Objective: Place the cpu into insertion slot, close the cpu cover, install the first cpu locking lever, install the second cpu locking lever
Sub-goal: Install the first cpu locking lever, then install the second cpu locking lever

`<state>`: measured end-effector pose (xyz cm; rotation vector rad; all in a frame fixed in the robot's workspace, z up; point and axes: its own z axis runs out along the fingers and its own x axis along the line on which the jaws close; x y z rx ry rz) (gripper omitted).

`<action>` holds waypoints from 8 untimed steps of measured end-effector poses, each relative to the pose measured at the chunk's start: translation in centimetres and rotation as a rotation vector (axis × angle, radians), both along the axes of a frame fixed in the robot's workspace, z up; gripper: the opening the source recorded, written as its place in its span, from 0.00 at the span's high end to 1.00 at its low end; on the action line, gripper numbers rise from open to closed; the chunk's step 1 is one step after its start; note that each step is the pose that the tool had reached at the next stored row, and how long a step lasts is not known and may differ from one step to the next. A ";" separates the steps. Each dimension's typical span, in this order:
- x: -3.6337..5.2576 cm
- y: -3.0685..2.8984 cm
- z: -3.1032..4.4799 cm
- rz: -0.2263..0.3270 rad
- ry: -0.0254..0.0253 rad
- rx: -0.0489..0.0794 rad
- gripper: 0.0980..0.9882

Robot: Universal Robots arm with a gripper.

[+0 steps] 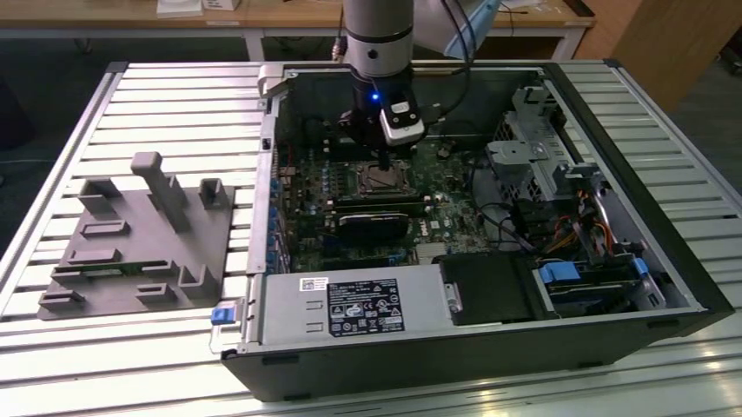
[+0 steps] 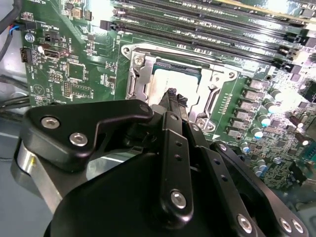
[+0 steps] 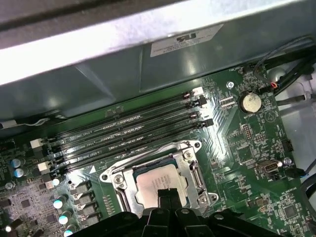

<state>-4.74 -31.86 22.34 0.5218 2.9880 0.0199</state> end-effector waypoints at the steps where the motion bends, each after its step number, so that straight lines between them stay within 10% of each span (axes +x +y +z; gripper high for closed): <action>1: 0.00 0.00 -0.01 0.000 -0.0001 0.000 0.99; 8: 0.00 0.00 -0.01 0.000 -0.0001 0.000 0.99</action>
